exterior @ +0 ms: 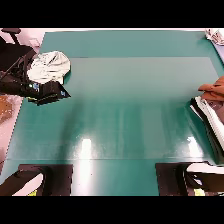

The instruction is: Fold the shirts.

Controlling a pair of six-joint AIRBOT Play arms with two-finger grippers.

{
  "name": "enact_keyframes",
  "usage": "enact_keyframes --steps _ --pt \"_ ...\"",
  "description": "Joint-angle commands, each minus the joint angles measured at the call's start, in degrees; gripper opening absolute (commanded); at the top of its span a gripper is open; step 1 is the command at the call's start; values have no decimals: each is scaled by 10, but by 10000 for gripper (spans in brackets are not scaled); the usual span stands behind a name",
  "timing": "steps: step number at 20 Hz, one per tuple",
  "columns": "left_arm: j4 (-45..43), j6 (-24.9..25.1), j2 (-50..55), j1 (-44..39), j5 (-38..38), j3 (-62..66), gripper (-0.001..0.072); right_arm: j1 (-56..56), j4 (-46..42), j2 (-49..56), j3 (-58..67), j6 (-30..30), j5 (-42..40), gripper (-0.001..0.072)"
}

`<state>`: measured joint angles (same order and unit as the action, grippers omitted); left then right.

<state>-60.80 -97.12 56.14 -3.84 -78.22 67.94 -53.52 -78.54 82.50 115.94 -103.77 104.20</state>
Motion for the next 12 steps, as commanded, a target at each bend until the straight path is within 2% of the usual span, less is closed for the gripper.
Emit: enact_keyframes --steps 1,5,7,8,10,11,12 --pt "1 -2 0 0 2 0 697 0 -81 39 0 -41 10 17" --pt "20 -4 0 0 3 0 697 0 -143 60 -70 -42 10 28" --pt "28 -4 0 0 4 0 697 0 -163 53 -137 -38 10 131" --pt "28 -4 0 0 5 0 697 -2 -166 45 -169 -37 12 161" --pt "29 -4 0 0 7 0 698 -3 -213 17 -229 -34 12 322" --pt "29 -4 0 0 10 0 697 -3 -268 -1 -255 -26 12 414" --pt "29 -4 0 0 14 0 697 -3 -335 -16 -273 -16 12 550"
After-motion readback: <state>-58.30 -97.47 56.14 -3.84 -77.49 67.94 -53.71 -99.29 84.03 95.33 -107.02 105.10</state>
